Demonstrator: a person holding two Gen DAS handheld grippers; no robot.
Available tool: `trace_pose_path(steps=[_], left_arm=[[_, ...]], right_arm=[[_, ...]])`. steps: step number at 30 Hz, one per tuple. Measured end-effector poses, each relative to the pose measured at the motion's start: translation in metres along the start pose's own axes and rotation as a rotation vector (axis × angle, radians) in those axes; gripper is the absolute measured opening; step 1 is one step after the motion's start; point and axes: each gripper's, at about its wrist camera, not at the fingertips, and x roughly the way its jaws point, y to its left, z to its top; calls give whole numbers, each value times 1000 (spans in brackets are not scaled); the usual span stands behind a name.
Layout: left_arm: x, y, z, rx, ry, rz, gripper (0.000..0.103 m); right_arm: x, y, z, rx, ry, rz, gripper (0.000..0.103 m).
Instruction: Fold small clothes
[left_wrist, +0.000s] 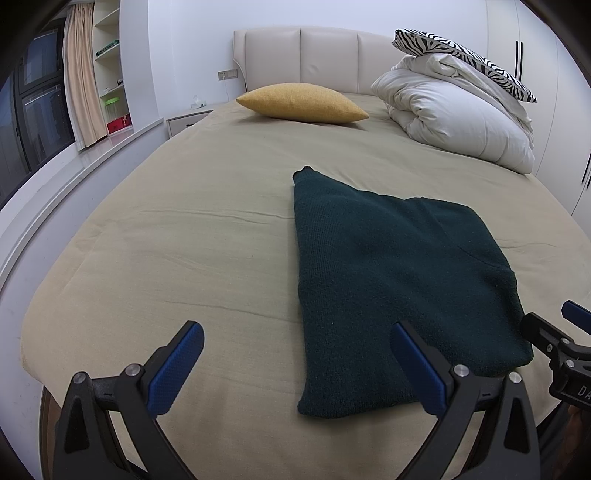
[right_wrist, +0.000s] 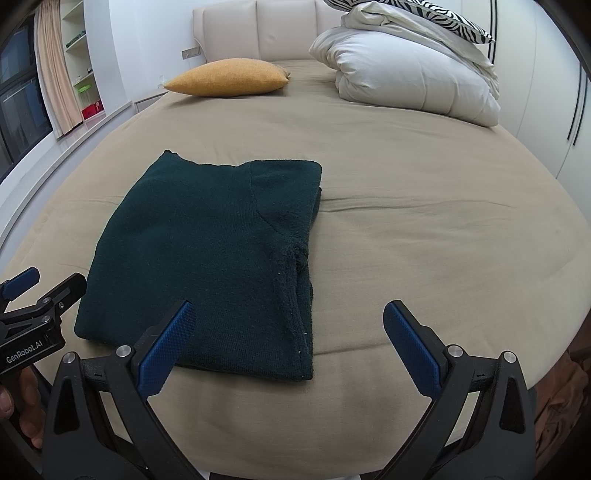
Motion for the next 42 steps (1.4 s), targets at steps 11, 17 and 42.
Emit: trace_pose_path(steps=[11, 17, 42], left_arm=[[0, 0, -1, 0, 1, 0, 103], [-1, -1, -1, 0, 1, 1, 103], [-4, 4, -10, 1, 1, 5, 103]], right_arm=[[0, 1, -1, 2, 0, 0, 103], [0, 1, 0, 3, 1, 0, 103], [2, 12, -4, 15, 12, 4, 103]])
